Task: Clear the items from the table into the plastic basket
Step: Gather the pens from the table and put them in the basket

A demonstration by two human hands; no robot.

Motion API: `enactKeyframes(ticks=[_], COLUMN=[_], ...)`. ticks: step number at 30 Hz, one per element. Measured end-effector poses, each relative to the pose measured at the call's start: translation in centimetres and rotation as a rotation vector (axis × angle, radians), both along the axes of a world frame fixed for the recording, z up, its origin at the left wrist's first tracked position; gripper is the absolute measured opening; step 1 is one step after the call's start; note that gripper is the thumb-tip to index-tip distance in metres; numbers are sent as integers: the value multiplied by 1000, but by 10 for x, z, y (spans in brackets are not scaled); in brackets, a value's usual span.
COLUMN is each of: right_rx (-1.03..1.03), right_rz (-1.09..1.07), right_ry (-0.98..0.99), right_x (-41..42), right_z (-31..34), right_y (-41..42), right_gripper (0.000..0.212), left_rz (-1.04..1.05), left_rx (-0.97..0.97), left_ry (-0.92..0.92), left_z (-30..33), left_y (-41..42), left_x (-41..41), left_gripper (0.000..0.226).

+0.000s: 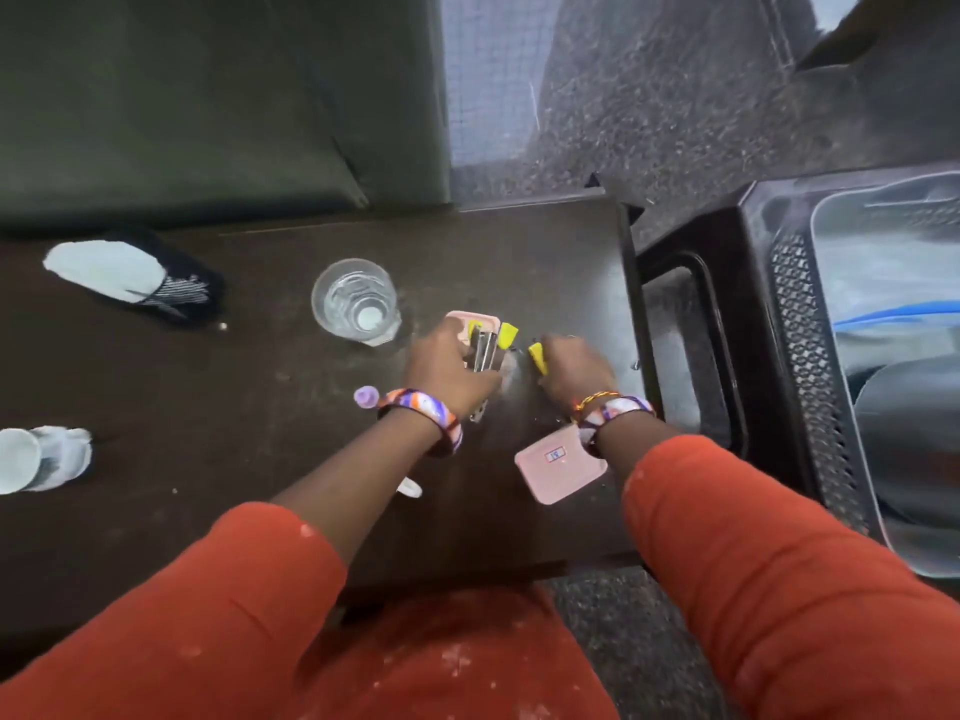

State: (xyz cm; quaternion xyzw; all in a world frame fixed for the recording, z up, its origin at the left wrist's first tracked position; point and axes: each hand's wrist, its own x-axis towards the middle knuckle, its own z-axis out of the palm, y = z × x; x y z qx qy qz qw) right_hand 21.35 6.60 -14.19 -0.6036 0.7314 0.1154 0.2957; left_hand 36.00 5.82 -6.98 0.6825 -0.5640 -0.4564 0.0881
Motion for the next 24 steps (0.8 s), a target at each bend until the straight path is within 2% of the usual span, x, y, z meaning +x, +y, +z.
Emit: enactKeyframes(ticks=[2, 5, 9, 13, 17, 19, 22, 24], right_rx=[-15, -26, -128, -466, -921, -1030, -908, -806], right_rz=[21, -59, -332, -736, -1073, -1185, -1290, -1279], right_ry=[-24, -116, -314, -488, -409, -309, -220, -140], right_x=[-5, -14, -30, -61, -109, -130, -158, -174], right_z=[-4, -1, 18, 47, 86, 99, 102, 99], right_y=[-1, -2, 0, 9, 16, 18, 19, 23], right_gripper=[33, 30, 28, 15, 22, 29, 44, 44], left_rz=[22, 32, 31, -98, -298, -415, -610, -740], left_rx=[52, 71, 61, -3, -147, -229, -331, -370], left_ry=[-35, -49, -22, -7, 81, 130, 153, 133], left_z=[-4, -4, 3, 27, 54, 62, 64, 62], left_y=[0, -1, -7, -23, -36, -39, -45, -50], left_x=[-9, -18, -37, -82, -149, -183, -231, -263], left_gripper=[50, 39, 39, 37, 34, 40, 40, 40])
